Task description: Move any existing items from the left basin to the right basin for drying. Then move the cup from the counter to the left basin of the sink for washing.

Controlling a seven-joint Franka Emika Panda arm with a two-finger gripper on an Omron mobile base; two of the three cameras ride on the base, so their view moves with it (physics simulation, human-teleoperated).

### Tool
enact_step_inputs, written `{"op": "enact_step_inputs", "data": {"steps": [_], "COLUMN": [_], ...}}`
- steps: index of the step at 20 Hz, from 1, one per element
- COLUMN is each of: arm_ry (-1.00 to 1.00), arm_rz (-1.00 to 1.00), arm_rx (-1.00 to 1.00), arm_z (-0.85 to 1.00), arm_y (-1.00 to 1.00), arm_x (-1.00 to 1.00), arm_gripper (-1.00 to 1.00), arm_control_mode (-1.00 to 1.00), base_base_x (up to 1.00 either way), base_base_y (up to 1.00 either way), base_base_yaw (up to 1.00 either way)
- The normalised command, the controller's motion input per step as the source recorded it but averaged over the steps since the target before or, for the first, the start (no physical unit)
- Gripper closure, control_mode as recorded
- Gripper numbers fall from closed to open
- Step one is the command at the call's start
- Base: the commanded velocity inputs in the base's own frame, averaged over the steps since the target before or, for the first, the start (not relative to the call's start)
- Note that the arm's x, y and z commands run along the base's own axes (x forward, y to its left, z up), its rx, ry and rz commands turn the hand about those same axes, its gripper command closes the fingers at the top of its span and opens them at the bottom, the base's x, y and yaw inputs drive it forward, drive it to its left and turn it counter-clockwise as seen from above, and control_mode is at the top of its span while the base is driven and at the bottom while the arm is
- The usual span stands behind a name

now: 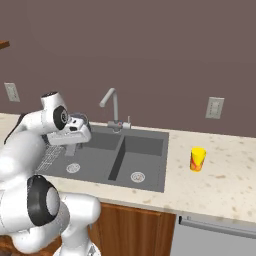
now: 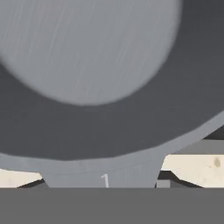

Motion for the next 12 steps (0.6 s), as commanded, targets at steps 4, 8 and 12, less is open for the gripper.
{"op": "enact_step_inputs", "data": {"steps": [4, 8, 12], "arm_ry": [0.07, 0.11, 0.16], "arm_rz": [0.18, 0.11, 0.07], "arm_rx": [-0.10, -0.07, 0.00], "arm_z": [0.02, 0.00, 0.00], "arm_y": [-0.88, -0.91, -0.99], "arm_x": [-0.66, -0.36, -0.05], "arm_gripper": [1.00, 1.00, 1.00], "arm_control_mode": [-1.00, -1.00, -1.00], "base_base_x": [0.00, 0.00, 0.00], "base_base_y": [0.00, 0.00, 0.00], "base_base_yaw": [0.00, 0.00, 0.00]}}
